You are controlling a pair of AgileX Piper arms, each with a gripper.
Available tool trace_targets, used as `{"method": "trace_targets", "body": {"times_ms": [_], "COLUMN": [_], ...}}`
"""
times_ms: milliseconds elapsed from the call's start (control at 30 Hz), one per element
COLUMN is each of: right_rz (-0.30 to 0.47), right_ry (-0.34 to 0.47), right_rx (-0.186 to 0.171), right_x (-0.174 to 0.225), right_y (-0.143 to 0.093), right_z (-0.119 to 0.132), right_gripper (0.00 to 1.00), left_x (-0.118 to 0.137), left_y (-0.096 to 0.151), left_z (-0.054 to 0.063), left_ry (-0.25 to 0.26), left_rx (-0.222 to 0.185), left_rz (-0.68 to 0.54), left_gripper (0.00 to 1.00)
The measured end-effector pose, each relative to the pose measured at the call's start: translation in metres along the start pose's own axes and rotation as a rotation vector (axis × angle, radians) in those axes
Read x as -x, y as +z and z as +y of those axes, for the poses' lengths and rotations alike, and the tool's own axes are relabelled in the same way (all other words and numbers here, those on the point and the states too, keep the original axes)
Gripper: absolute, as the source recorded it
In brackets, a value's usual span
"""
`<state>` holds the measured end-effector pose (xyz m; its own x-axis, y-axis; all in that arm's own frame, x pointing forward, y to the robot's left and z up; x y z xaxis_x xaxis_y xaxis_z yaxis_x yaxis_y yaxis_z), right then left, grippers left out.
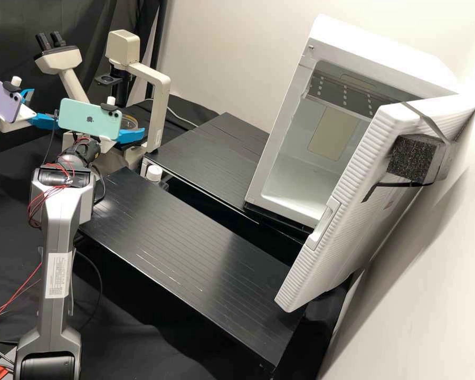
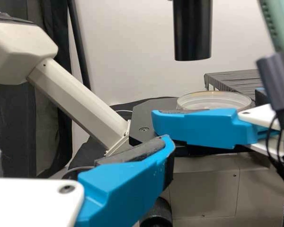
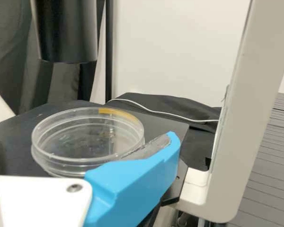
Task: Move the petri dish to the bench.
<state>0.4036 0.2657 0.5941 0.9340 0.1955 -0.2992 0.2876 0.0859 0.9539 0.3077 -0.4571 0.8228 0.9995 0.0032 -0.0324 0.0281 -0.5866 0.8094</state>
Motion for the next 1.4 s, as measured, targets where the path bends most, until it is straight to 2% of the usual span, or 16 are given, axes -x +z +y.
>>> {"method": "trace_targets", "body": {"times_ms": [133,167,467,600,1400], "right_rz": [-0.012,-0.013,-0.011,-0.017,-0.025], "right_ry": [-0.010,-0.010,-0.021,-0.028,-0.029], "right_rx": [-0.008,-0.006,-0.001,0.013,0.008], "right_x": [-0.0036,-0.0043,-0.0080,-0.0083,-0.0089], "right_y": [0.0010,0.0016,0.0008,0.0020,0.0038], "right_z": [-0.0030,-0.0039,-0.0064,-0.0080,-0.0068], "right_gripper": [1.00,0.00,0.00,0.00,0.00], "left_x": [0.0000,0.0000,0.0000,0.0000,0.0000], "left_y": [0.0000,0.0000,0.0000,0.0000,0.0000], "left_z": [0.0000,0.0000,0.0000,0.0000,0.0000], "left_ry": [0.000,0.000,0.000,0.000,0.000], "left_rx": [0.000,0.000,0.000,0.000,0.000], "left_rz": [0.000,0.000,0.000,0.000,0.000], "left_gripper": [1.00,1.00,1.00,1.00,1.00]}}
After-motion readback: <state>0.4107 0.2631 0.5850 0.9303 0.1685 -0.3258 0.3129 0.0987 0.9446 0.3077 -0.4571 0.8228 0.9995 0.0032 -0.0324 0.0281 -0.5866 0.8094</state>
